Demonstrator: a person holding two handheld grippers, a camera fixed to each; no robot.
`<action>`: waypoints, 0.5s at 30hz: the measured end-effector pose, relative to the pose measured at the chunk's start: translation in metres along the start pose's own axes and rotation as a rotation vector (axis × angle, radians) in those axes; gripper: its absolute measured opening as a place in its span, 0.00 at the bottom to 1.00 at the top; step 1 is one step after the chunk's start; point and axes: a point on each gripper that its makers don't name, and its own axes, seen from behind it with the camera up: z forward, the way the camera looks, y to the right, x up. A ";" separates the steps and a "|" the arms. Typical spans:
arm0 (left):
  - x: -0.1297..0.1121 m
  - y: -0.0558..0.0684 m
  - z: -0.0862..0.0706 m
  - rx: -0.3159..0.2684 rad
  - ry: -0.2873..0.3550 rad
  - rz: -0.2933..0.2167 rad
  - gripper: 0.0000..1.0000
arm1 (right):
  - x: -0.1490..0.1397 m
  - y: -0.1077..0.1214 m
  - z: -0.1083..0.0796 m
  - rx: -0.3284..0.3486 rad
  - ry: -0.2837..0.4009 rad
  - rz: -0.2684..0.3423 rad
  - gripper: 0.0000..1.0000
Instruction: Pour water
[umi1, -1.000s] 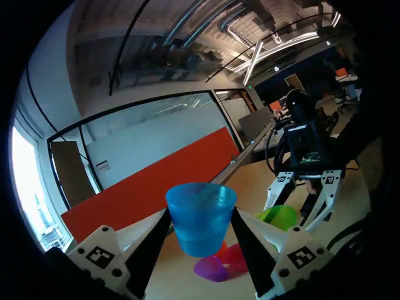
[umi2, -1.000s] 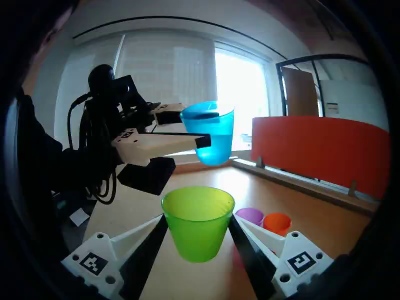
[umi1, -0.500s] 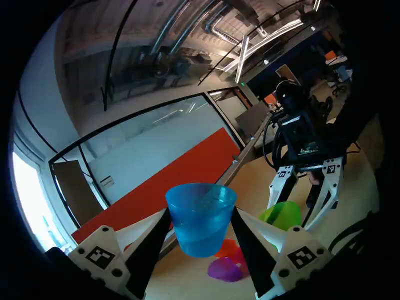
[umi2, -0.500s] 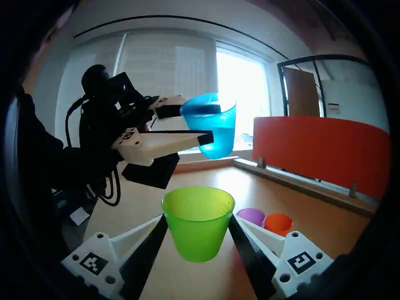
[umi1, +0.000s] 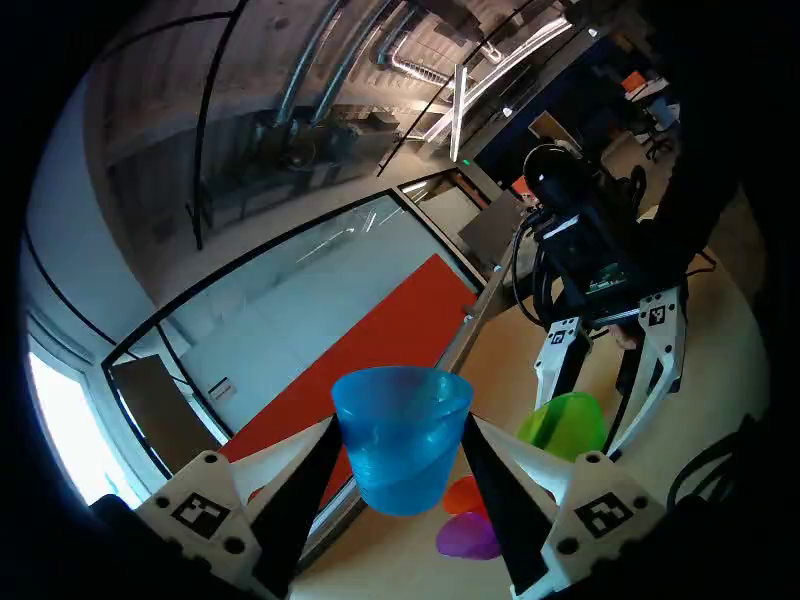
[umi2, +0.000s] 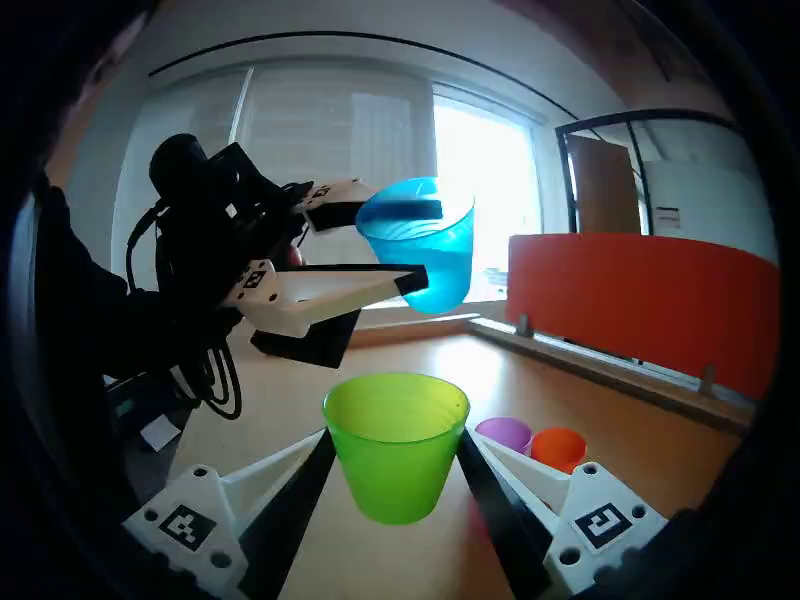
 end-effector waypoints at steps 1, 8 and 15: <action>0.001 0.000 0.000 0.000 0.001 0.006 0.83 | 0.000 0.000 0.000 0.000 0.000 0.000 0.88; 0.005 0.000 -0.001 0.002 0.007 0.040 0.83 | 0.001 0.000 0.000 -0.001 0.000 0.000 0.88; 0.004 -0.002 0.000 0.007 0.006 0.074 0.83 | 0.001 -0.001 0.000 0.000 0.003 0.001 0.88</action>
